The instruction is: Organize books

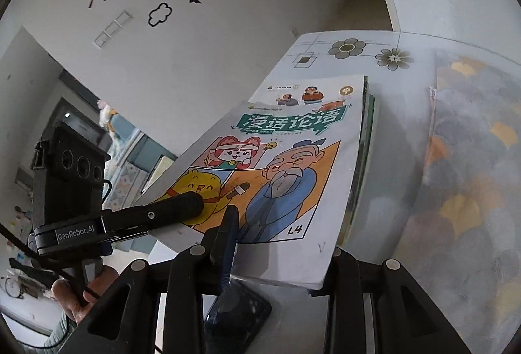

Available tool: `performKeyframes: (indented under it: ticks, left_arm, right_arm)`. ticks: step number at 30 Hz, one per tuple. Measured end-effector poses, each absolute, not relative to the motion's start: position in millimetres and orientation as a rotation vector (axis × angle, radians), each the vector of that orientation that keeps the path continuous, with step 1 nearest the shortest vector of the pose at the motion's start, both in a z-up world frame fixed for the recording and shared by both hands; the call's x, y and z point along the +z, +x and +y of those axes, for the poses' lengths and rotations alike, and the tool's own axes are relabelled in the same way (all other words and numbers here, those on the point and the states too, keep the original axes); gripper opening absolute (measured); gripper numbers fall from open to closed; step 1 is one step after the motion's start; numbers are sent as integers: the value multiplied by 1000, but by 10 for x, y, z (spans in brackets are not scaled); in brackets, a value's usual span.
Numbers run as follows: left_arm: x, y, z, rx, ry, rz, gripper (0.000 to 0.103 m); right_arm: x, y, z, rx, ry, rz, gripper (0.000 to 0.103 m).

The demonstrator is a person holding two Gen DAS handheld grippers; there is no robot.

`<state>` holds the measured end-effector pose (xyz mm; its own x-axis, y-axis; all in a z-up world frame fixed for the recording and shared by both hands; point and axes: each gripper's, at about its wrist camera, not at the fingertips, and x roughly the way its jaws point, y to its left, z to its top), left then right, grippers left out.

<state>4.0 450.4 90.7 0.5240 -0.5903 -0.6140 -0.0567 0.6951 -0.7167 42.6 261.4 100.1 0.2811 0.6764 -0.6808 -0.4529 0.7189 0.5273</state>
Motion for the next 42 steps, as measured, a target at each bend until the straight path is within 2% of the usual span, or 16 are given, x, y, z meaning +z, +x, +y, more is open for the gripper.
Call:
performKeyframes:
  ticks: [13, 16, 17, 19, 20, 23, 25, 29, 33, 35, 36, 37, 39, 41, 42]
  left_arm:
    - [594, 290, 4840, -190, -726, 1075, 17]
    - [664, 157, 4982, -52, -680, 1058, 17]
    - [700, 120, 5013, -4, -659, 1052, 17]
    - [847, 7, 5024, 122, -540, 1039, 17]
    - [953, -44, 4982, 186, -451, 1033, 17]
    - [1290, -171, 4752, 279, -243, 997, 20]
    - [1499, -248, 4517, 306, -151, 956, 29]
    - [1809, -335, 3835, 299, -47, 861, 29]
    - [1965, -344, 2928, 211, -73, 785, 30]
    - [2008, -312, 2453, 154, -88, 802, 45]
    - [2036, -300, 2228, 140, -85, 817, 64]
    - [2095, -291, 1943, 137, -61, 822, 74]
    - [2193, -321, 1518, 134, 6, 801, 74]
    - [2267, -368, 1121, 128, 78, 774, 79]
    - [2278, -397, 945, 117, 97, 779, 85]
  right_arm:
    - [639, 615, 2982, 598, 310, 1132, 33]
    - [585, 597, 3022, 593, 301, 1127, 38]
    - [597, 591, 3056, 601, 268, 1121, 42]
    - [618, 569, 3117, 644, 198, 1120, 50]
    - [628, 540, 3111, 655, 163, 1125, 50]
    - [633, 394, 2875, 668, 134, 1148, 51]
    - [645, 262, 2602, 653, 124, 1159, 51]
    - [771, 9, 1821, 536, 63, 1123, 51]
    - [1065, -253, 760, 294, 73, 1049, 51]
    - [1280, -364, 280, 198, 68, 998, 51]
    - [1418, -420, 47, 147, 53, 964, 51]
    - [1586, -495, -212, 95, 34, 915, 52]
    - [1833, -608, -564, 23, 11, 841, 60]
    - [2053, -784, -943, -37, 14, 778, 86]
    - [2118, -857, -1099, -49, 32, 758, 88]
